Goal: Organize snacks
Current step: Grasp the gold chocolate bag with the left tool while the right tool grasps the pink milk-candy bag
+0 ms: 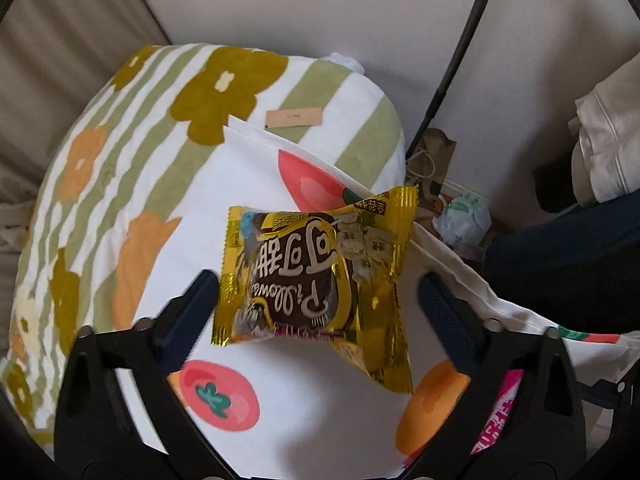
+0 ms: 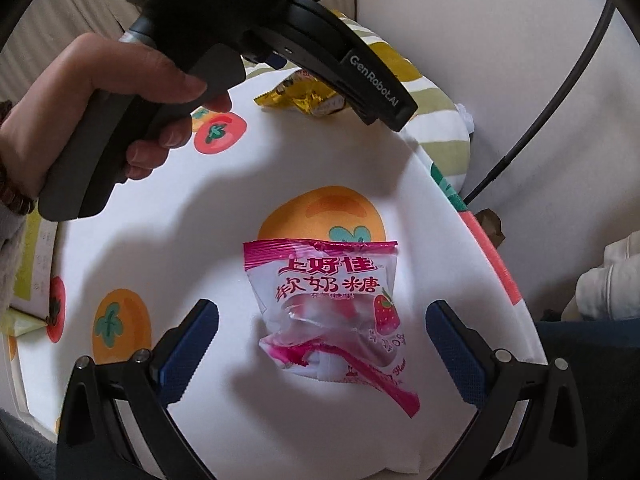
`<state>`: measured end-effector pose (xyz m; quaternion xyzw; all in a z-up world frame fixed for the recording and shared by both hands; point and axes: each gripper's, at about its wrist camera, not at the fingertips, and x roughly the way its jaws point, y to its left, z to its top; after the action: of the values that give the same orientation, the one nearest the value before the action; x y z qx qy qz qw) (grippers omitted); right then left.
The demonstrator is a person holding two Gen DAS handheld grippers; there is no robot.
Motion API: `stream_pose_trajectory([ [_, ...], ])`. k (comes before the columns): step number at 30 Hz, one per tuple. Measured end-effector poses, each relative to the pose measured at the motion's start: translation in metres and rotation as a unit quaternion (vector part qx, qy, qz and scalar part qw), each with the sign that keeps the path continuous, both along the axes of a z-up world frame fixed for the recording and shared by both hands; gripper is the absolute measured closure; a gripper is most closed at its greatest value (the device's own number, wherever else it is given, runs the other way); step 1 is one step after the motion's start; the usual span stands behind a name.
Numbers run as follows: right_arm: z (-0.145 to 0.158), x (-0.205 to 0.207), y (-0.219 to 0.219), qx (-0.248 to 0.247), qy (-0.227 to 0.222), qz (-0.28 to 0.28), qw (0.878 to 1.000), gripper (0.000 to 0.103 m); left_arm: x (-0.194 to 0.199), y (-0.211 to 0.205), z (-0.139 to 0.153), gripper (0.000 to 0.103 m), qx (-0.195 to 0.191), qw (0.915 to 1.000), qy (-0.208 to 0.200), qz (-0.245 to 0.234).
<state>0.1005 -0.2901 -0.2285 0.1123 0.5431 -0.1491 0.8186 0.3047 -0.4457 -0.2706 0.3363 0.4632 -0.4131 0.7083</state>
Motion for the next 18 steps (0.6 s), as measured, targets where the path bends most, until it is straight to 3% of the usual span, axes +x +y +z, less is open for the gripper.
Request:
stream_pose_trajectory([
  [4,-0.006,0.001,-0.001,-0.002,0.001,-0.003,1.000,0.000,0.003,-0.001,-0.008,0.023,0.004,1.0000,0.000,-0.004],
  [6,-0.009,0.001,-0.003,-0.003,0.001,-0.004,1.000,0.000,0.004,0.000,-0.008,0.041,0.002,1.0000,-0.005,-0.007],
  [18,-0.012,-0.008,0.001,-0.018,-0.002,0.001,1.000,0.000,0.009,0.003,-0.005,0.042,-0.007,1.0000,0.004,0.004],
])
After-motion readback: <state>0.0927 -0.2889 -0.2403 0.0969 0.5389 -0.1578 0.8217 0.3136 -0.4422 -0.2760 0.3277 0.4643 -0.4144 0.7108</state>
